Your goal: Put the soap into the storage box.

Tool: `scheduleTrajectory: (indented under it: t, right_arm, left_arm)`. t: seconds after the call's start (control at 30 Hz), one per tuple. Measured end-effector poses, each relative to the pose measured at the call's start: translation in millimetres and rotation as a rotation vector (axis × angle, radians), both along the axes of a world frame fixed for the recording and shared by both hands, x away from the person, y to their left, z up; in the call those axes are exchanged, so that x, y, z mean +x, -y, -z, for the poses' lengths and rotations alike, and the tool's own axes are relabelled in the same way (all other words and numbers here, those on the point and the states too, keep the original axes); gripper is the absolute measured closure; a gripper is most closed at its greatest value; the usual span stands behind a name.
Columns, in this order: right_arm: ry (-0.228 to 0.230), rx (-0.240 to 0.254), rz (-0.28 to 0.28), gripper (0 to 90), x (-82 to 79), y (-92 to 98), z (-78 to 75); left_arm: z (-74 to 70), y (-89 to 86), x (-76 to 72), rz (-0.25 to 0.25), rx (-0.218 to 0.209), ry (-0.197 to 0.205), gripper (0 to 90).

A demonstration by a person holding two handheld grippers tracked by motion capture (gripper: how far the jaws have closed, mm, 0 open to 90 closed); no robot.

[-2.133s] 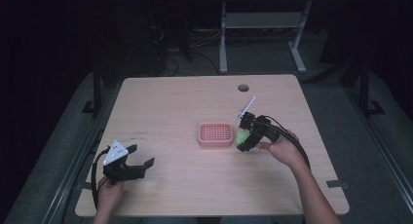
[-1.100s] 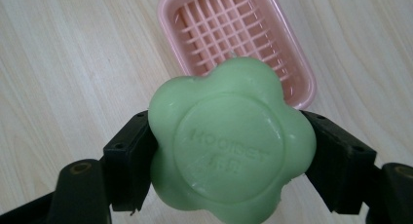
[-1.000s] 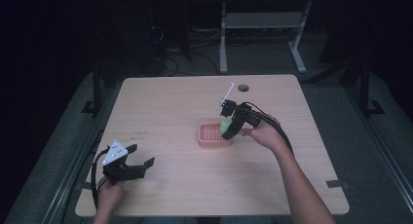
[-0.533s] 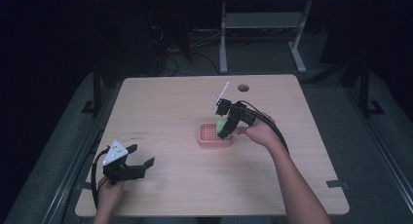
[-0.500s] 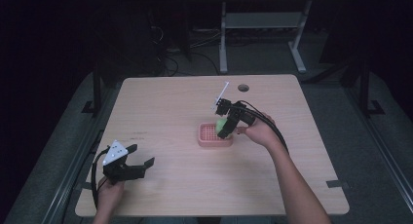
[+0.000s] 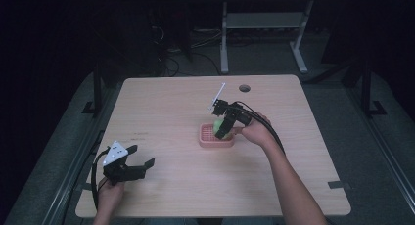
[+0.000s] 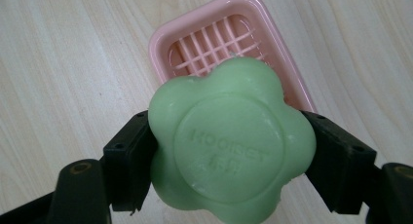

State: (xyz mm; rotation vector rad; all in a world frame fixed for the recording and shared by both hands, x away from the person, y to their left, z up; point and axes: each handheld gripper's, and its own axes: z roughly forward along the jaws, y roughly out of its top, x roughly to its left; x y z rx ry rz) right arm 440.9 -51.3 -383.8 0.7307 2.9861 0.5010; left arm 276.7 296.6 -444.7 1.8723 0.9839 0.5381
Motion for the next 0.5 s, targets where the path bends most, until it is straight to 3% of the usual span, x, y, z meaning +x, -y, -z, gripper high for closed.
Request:
scheduleTrajectory:
  t: [0.5]
  right_arm:
    - [-0.008,-0.025,-0.006,26.2,7.2,-11.2,9.0]
  left_arm:
    - [-0.6,-0.2,-1.2,0.002,0.006,0.002,14.1]
